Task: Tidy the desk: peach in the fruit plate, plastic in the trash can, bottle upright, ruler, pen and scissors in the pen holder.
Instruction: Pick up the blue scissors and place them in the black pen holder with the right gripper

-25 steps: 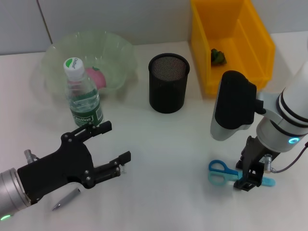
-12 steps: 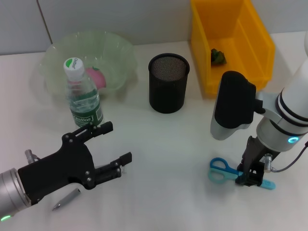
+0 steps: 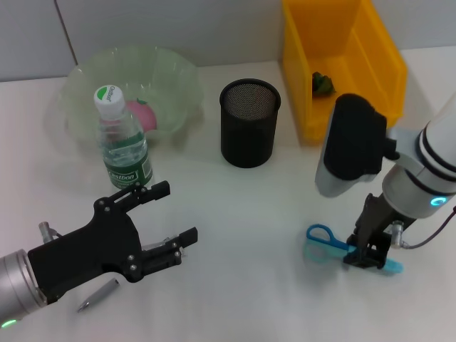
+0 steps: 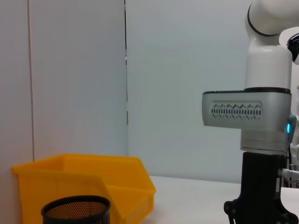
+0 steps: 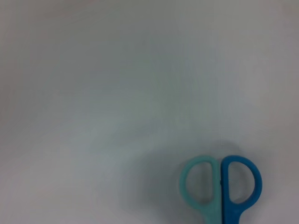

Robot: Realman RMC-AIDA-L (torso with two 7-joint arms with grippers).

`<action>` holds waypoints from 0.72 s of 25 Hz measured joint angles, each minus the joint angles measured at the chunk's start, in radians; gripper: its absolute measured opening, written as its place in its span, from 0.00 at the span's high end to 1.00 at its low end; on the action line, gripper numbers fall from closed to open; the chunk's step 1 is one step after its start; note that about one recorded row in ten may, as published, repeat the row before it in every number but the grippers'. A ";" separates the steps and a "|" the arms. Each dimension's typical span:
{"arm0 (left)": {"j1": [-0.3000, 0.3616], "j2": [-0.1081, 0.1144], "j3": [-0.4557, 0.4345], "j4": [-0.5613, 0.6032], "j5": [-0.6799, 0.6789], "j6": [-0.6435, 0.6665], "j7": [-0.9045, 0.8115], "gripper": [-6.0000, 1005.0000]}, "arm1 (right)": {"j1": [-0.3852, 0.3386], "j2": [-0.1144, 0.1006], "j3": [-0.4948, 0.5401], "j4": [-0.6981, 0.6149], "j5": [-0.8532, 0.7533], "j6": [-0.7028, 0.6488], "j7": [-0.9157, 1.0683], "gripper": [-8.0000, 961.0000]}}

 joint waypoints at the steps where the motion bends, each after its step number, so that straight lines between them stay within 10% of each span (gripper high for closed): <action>1: 0.000 0.000 0.000 0.000 0.000 0.000 0.000 0.20 | -0.002 0.000 0.012 -0.001 0.012 -0.001 -0.003 0.76; 18: 0.009 0.000 0.000 0.001 0.000 0.007 0.000 0.20 | -0.268 0.003 0.412 -0.204 0.664 0.277 -0.355 0.73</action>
